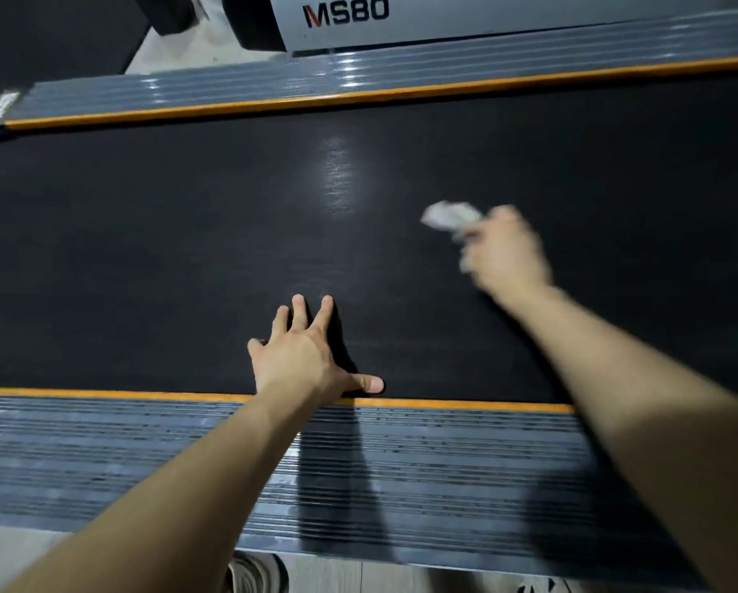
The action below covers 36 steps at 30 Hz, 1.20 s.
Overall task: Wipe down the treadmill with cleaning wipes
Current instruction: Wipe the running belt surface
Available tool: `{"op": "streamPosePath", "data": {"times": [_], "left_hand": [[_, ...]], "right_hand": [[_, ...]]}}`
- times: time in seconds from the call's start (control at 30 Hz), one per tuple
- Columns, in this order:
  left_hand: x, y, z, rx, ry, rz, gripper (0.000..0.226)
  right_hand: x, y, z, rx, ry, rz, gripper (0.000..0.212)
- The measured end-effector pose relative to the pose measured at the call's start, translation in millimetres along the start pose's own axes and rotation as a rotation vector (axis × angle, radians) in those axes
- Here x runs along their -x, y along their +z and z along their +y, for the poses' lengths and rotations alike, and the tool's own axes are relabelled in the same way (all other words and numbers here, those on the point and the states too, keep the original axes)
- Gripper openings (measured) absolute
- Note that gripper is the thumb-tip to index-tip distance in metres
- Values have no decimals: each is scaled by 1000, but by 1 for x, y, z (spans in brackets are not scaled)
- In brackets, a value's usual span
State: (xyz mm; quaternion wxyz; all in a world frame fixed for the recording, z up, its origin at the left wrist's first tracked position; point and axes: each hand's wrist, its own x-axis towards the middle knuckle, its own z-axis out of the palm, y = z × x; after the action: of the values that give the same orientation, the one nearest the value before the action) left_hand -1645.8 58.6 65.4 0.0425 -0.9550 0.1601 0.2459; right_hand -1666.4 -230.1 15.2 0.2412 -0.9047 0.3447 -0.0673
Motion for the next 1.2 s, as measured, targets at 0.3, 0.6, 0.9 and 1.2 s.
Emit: {"op": "streamPosePath", "data": {"times": [0.3, 0.6, 0.9, 1.2], "left_hand": [[2, -2, 0, 1, -11, -3, 155], [-1, -1, 2, -6, -8, 1, 155], [3, -8, 18, -33, -32, -5, 145], [11, -9, 161, 131, 244, -12, 159]], "right_hand": [[59, 19, -54, -81, -69, -30, 25], [0, -63, 86, 54, 173, 123, 22], [73, -18, -16, -3, -159, -173, 23], [0, -128, 176, 117, 376, 233, 27]]}}
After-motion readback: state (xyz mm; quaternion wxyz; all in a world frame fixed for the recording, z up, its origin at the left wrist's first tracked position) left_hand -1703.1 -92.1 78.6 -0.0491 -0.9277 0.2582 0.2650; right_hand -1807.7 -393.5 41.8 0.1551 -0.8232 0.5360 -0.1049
